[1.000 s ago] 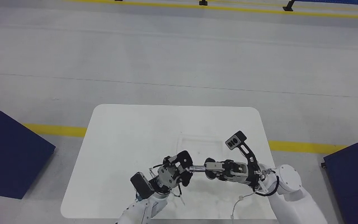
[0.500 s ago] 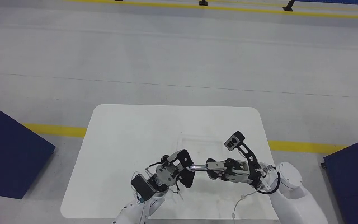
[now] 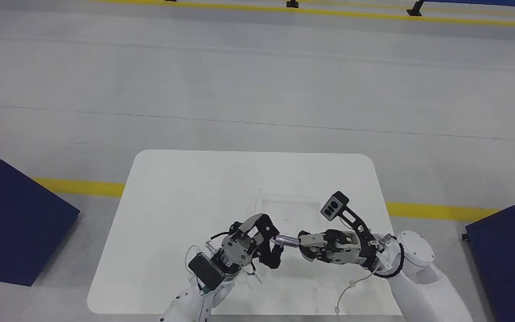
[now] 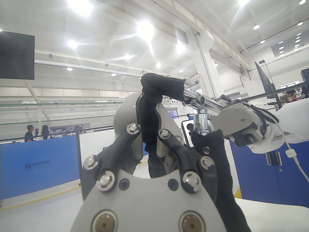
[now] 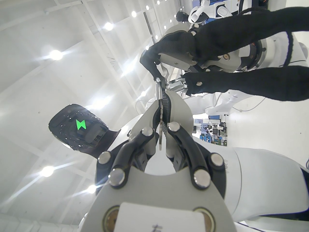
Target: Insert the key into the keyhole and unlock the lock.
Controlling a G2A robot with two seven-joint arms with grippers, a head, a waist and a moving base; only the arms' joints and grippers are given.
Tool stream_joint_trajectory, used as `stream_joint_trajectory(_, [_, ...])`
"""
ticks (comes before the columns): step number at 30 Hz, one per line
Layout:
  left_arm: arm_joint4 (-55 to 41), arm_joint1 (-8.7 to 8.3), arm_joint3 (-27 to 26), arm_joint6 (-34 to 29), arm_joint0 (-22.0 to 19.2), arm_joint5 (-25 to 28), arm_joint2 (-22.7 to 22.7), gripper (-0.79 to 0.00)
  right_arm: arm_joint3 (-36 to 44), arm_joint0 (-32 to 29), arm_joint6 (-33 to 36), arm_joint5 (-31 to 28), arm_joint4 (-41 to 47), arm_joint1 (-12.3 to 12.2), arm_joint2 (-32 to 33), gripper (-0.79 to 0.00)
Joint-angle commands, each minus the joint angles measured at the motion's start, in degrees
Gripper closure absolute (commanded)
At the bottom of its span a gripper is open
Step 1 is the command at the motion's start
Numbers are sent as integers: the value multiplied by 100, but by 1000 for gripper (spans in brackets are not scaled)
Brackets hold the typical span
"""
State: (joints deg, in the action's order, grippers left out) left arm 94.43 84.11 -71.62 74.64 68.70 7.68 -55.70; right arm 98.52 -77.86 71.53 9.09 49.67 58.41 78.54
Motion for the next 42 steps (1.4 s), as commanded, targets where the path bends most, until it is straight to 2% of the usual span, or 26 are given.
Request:
stream_joint_trajectory(1, [-82, 2, -3, 4, 4, 45, 3, 0, 0, -1, -1, -1, 0, 0, 0, 0])
stream_joint_trajectory(7, [-85, -4, -8, 9, -1, 26, 10, 0, 20, -47, -104, 61, 109, 12, -47, 0])
stream_joint_trajectory(24, [180, -56, 14, -73, -37, -162, -38, 0, -81, -41, -495, 1630, 740, -26, -75, 0])
stream_joint_trajectory(42, [419, -117, -7, -197, -50, -362, -109, 0, -99, 20, -579, 2720, 1125, -95, -73, 0])
